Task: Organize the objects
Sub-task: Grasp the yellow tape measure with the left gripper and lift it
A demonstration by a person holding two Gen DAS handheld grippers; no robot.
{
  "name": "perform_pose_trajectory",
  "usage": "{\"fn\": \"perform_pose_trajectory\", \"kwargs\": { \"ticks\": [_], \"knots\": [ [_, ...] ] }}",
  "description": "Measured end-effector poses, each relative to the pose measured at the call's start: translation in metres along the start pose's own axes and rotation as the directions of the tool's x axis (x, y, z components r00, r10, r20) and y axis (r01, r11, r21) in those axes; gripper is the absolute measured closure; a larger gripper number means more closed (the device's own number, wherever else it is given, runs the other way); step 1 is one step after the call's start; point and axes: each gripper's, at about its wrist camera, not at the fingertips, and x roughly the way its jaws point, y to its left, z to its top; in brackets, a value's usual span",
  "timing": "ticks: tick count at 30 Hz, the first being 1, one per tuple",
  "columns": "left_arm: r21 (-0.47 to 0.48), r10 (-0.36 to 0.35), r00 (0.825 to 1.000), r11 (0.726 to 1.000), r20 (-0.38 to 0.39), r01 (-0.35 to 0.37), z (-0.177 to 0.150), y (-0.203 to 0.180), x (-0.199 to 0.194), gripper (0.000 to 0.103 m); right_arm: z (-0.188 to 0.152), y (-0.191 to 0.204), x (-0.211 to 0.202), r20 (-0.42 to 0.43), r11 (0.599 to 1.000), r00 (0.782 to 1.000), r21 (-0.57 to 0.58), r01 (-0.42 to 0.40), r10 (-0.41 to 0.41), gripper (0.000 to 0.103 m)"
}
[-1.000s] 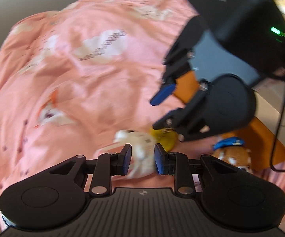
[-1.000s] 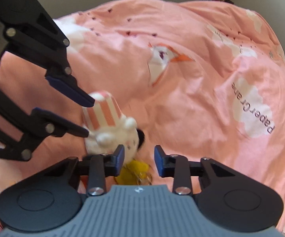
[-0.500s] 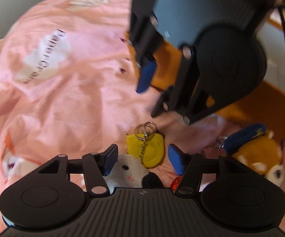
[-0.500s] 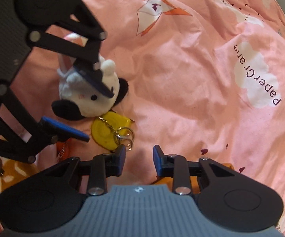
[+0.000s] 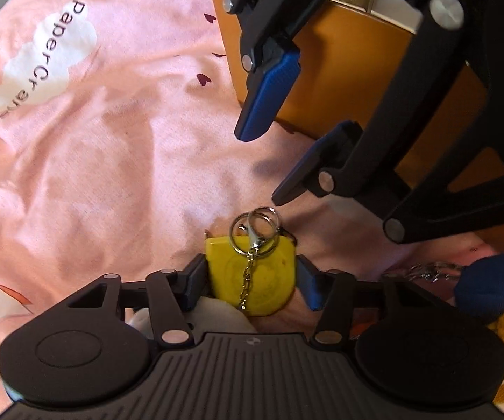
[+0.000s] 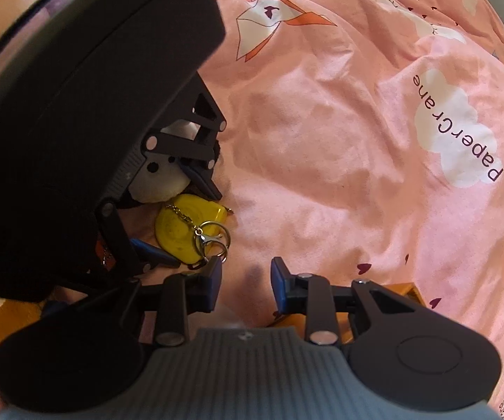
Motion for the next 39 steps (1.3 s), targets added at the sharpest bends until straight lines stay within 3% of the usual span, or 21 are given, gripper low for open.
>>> {"fn": "perform_pose_trajectory", "kwargs": {
  "ticks": [6, 12, 18, 24, 26, 28, 35, 36, 37, 39],
  "knots": [
    [-0.087, 0.005, 0.996, 0.996, 0.085, 0.002, -0.012, 0.01, -0.024, 0.042, -0.004, 0.003, -0.011, 0.022, 1.0, 1.0, 0.017, 0.015, -0.015, 0.071],
    [-0.177, 0.021, 0.976, 0.984, 0.219, 0.018, -0.021, 0.021, -0.083, 0.042, -0.008, 0.004, -0.048, 0.076, 0.997, 0.996, 0.061, 0.041, -0.046, 0.071],
    [-0.19, 0.041, 0.964, 0.982, 0.262, 0.01, -0.031, 0.006, -0.135, 0.042, -0.018, 0.017, -0.08, 0.101, 0.991, 0.993, 0.115, -0.074, 0.063, 0.069],
    [-0.195, 0.028, 0.973, 0.981, 0.227, 0.017, -0.043, -0.026, -0.161, 0.042, -0.036, 0.043, -0.097, 0.098, 0.97, 0.977, 0.139, -0.2, 0.187, 0.053],
    [-0.202, 0.016, 0.977, 0.979, 0.213, 0.028, -0.058, -0.038, -0.169, 0.042, -0.043, 0.053, -0.098, 0.08, 0.961, 0.971, 0.141, -0.237, 0.227, 0.034],
    [-0.201, 0.02, 0.98, 0.979, 0.199, 0.021, -0.068, -0.05, -0.172, 0.042, -0.05, 0.065, -0.095, 0.06, 0.957, 0.966, 0.14, -0.256, 0.25, 0.025],
    [-0.228, 0.02, 0.985, 0.973, 0.17, 0.019, -0.092, -0.07, -0.175, 0.042, -0.053, 0.099, -0.054, -0.04, 0.964, 0.967, 0.099, -0.245, 0.25, 0.026],
    [-0.233, 0.02, 0.985, 0.972, 0.17, 0.02, -0.094, -0.071, -0.176, 0.042, -0.051, 0.101, -0.05, -0.044, 0.966, 0.968, 0.091, -0.242, 0.247, 0.029],
    [-0.238, 0.018, 0.985, 0.971, 0.169, 0.023, -0.095, -0.072, -0.176, 0.042, -0.049, 0.101, -0.047, -0.045, 0.967, 0.97, 0.096, -0.236, 0.241, 0.04],
    [-0.243, 0.021, 0.986, 0.97, 0.167, 0.02, -0.097, -0.072, -0.175, 0.042, -0.043, 0.098, -0.043, -0.041, 0.962, 0.966, 0.118, -0.248, 0.254, 0.043]
  ]
}}
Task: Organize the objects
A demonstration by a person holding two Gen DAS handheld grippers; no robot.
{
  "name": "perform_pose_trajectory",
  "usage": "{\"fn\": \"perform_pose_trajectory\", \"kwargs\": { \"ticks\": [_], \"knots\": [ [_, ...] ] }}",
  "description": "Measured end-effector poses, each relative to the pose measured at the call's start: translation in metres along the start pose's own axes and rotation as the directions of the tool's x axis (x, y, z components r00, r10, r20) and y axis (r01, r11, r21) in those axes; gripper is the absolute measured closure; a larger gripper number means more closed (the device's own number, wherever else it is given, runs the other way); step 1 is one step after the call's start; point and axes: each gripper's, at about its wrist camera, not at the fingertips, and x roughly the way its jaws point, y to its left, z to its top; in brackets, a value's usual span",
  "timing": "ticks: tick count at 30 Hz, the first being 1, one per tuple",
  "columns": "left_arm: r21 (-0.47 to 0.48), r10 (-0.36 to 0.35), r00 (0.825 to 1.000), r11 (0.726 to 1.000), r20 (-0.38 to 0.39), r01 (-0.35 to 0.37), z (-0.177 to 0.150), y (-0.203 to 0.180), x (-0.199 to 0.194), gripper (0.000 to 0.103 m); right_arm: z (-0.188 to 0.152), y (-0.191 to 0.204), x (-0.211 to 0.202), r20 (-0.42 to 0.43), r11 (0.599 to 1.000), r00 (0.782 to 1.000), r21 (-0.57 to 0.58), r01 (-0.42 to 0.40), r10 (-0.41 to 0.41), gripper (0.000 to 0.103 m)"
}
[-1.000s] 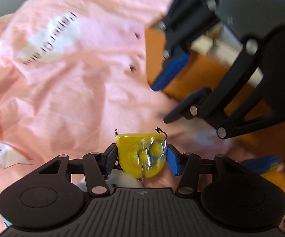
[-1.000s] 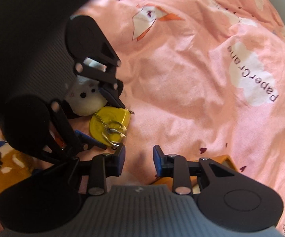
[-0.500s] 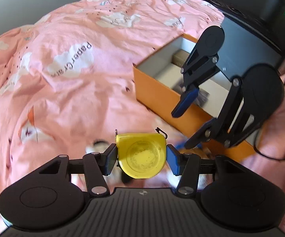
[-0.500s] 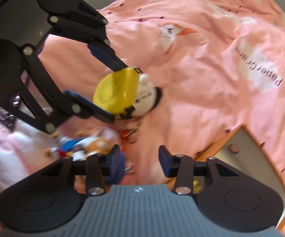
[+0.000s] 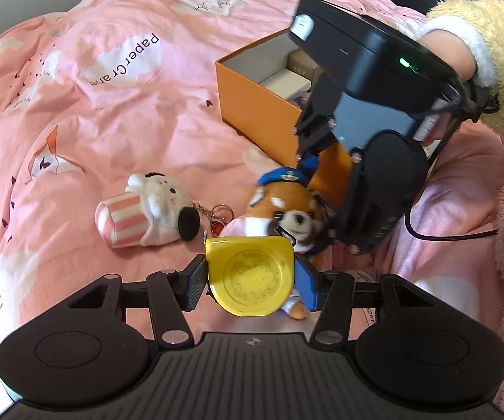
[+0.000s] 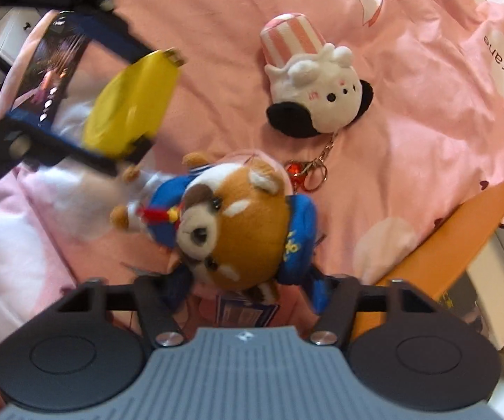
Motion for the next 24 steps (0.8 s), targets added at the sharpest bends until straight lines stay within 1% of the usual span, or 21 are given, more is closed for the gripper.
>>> {"fn": "perform_pose_trajectory", "kwargs": {
  "ticks": [2, 3, 6, 8, 10, 12, 14, 15, 17, 21, 22, 24],
  "knots": [
    [-0.005, 0.013, 1.0, 1.0, 0.0, -0.013, -0.001, 0.001, 0.001, 0.042, 0.007, -0.001, -0.001, 0.014, 1.0, 1.0, 0.002, 0.003, -0.003, 0.049],
    [-0.011, 0.017, 1.0, 1.0, 0.002, -0.017, 0.0, 0.002, 0.002, 0.042, 0.011, -0.002, -0.003, 0.03, 1.0, 0.999, 0.005, 0.017, -0.017, 0.05],
    [-0.03, 0.031, 0.999, 0.999, 0.009, -0.03, 0.001, 0.008, 0.002, 0.042, 0.024, -0.005, -0.014, 0.078, 0.998, 0.995, 0.013, 0.06, -0.061, 0.052],
    [-0.037, 0.046, 0.999, 0.998, 0.013, -0.046, 0.004, 0.012, 0.003, 0.042, 0.031, -0.009, -0.02, 0.089, 0.996, 0.992, 0.016, 0.084, -0.085, 0.053],
    [-0.045, 0.058, 0.998, 0.997, 0.011, -0.058, 0.006, 0.015, 0.005, 0.042, 0.04, -0.016, -0.022, 0.088, 0.994, 0.99, 0.025, 0.107, -0.109, 0.052],
    [-0.05, 0.067, 0.998, 0.996, 0.007, -0.067, 0.007, 0.018, 0.008, 0.042, 0.047, -0.024, -0.021, 0.07, 0.988, 0.986, 0.032, 0.151, -0.153, 0.05],
    [-0.061, 0.072, 0.997, 0.996, 0.002, -0.072, 0.008, 0.021, 0.011, 0.042, 0.051, -0.033, -0.02, 0.065, 0.978, 0.977, 0.062, 0.198, -0.202, 0.052],
    [-0.067, 0.071, 0.997, 0.995, -0.002, -0.071, 0.007, 0.022, 0.013, 0.042, 0.053, -0.036, -0.019, 0.06, 0.973, 0.973, 0.076, 0.22, -0.225, 0.055],
    [-0.078, 0.075, 0.997, 0.994, -0.013, -0.076, 0.006, 0.024, 0.016, 0.042, 0.052, -0.042, -0.017, 0.052, 0.959, 0.961, 0.094, 0.266, -0.272, 0.052],
    [-0.093, 0.07, 0.997, 0.993, -0.035, -0.073, 0.0, 0.027, 0.02, 0.042, 0.042, -0.043, -0.024, 0.058, 0.964, 0.969, 0.135, 0.231, -0.24, 0.052],
    [-0.096, 0.063, 0.997, 0.993, -0.038, -0.066, -0.001, 0.028, 0.021, 0.042, 0.037, -0.042, -0.027, 0.06, 0.967, 0.974, 0.144, 0.209, -0.22, 0.052],
    [-0.098, 0.051, 0.998, 0.994, -0.043, -0.055, -0.004, 0.027, 0.022, 0.042, 0.029, -0.041, -0.029, 0.052, 0.976, 0.989, 0.175, 0.13, -0.141, 0.05]
  ]
}}
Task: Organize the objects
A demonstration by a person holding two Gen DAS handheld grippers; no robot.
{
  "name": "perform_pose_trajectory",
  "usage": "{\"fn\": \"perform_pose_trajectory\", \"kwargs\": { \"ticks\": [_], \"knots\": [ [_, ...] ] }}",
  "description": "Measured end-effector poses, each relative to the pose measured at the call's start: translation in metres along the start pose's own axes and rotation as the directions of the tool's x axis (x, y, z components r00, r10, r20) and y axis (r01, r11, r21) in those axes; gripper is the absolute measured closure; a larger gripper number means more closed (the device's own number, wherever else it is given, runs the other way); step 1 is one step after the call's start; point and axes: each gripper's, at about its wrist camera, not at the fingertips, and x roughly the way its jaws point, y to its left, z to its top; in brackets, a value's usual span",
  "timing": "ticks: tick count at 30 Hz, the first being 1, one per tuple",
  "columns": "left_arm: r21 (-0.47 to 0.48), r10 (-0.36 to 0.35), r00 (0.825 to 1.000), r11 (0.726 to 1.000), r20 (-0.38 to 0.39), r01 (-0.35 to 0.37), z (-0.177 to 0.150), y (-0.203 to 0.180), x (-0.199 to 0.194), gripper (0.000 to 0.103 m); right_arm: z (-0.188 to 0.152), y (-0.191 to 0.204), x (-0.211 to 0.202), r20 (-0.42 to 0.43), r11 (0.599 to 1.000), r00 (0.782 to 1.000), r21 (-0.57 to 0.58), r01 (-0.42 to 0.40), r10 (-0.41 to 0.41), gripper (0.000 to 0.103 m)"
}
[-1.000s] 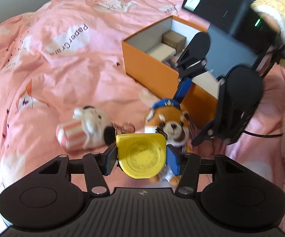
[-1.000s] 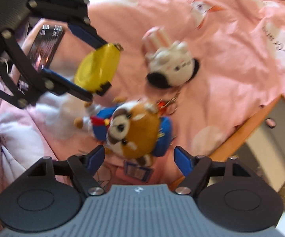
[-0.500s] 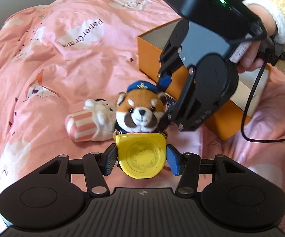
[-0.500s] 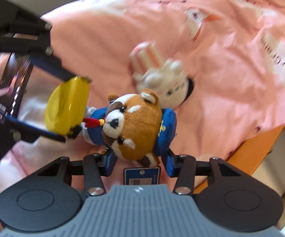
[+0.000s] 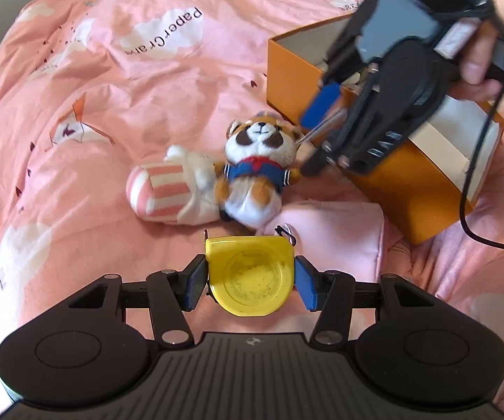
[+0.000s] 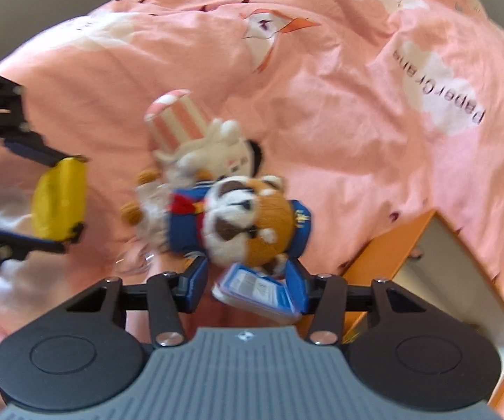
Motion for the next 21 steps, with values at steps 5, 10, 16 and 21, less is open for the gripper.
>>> {"fn": "perform_pose_trajectory", "kwargs": {
  "ticks": [5, 10, 16, 21],
  "knots": [
    [0.006, -0.021, 1.0, 1.0, -0.01, 0.021, -0.006, -0.007, 0.006, 0.042, -0.017, 0.014, 0.02, -0.087, 0.991, 0.987, 0.046, -0.13, 0.133, 0.041],
    [-0.002, -0.024, 1.0, 1.0, -0.017, 0.024, -0.011, -0.008, 0.009, 0.042, -0.025, 0.017, 0.042, -0.131, 0.986, 0.979, 0.079, -0.146, 0.155, 0.071],
    [-0.018, -0.004, 1.0, 1.0, -0.008, 0.004, -0.01, 0.0, 0.007, 0.042, -0.016, 0.017, -0.003, -0.039, 0.999, 0.999, -0.031, -0.01, 0.009, 0.08],
    [-0.022, 0.001, 1.0, 1.0, 0.006, -0.001, -0.007, 0.003, 0.004, 0.042, -0.004, 0.006, -0.019, 0.009, 0.992, 0.993, -0.036, 0.121, -0.12, 0.08]
  ]
}}
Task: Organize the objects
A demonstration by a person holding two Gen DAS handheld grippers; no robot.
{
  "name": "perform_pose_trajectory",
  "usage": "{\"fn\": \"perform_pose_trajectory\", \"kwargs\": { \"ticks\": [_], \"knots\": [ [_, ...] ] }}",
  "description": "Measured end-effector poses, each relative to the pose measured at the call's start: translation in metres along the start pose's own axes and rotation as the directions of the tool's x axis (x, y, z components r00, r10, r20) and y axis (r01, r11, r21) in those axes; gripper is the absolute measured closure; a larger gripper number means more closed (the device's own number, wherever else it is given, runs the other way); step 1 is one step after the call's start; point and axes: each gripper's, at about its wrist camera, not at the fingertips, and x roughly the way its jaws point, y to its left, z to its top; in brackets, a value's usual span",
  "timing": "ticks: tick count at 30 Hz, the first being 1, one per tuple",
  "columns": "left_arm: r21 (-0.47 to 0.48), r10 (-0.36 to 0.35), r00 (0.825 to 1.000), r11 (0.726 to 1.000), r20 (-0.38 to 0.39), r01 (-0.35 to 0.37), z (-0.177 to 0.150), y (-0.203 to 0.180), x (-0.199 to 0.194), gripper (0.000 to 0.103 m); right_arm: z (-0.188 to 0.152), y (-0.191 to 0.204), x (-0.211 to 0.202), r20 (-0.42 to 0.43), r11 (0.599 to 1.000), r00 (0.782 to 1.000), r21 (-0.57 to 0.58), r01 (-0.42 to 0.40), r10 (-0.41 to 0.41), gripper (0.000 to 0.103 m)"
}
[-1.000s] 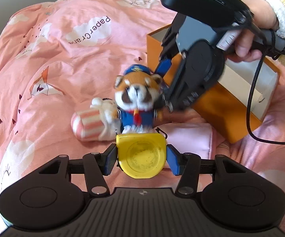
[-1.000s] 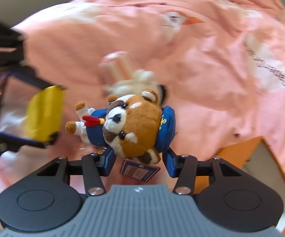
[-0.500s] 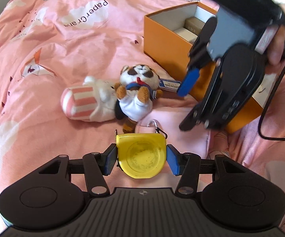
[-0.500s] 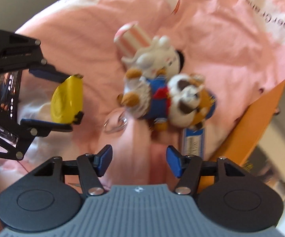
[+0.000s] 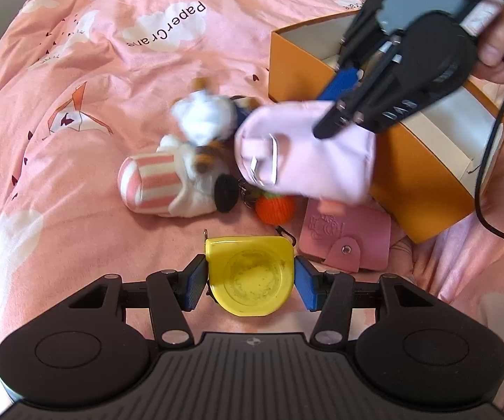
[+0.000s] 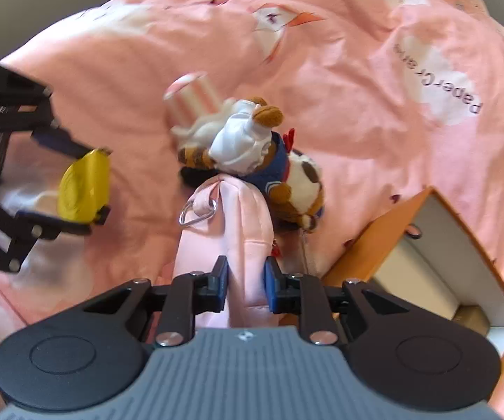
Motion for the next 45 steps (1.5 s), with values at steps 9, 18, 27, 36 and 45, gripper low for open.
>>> {"fn": "perform_pose_trajectory", "kwargs": {
  "ticks": [9, 18, 27, 36, 45],
  "knots": [
    [-0.006, 0.028, 1.0, 1.0, -0.007, -0.028, -0.001, 0.004, 0.004, 0.042, 0.004, -0.011, 0.024, -0.027, 0.991, 0.991, -0.01, 0.132, -0.132, 0.074],
    [0.107, 0.044, 0.999, 0.993, -0.031, -0.04, 0.011, 0.01, 0.011, 0.042, 0.01, 0.028, 0.003, 0.14, 0.959, 0.981, -0.233, 0.163, -0.133, 0.063],
    [0.223, 0.044, 0.998, 0.974, -0.043, -0.033, 0.015, 0.013, 0.009, 0.042, 0.018, 0.059, 0.005, 0.103, 0.905, 0.989, -0.421, -0.056, 0.109, 0.065],
    [0.262, 0.033, 0.994, 0.965, -0.104, -0.005, 0.015, 0.021, 0.024, 0.042, 0.019, 0.075, 0.07, -0.021, 0.779, 0.999, -0.626, -0.033, 0.026, 0.063],
    [0.245, 0.025, 0.994, 0.97, -0.11, 0.003, 0.01, 0.028, 0.032, 0.042, 0.009, 0.083, 0.105, 0.02, 0.621, 0.994, -0.779, 0.081, -0.106, 0.057]
  ]
}}
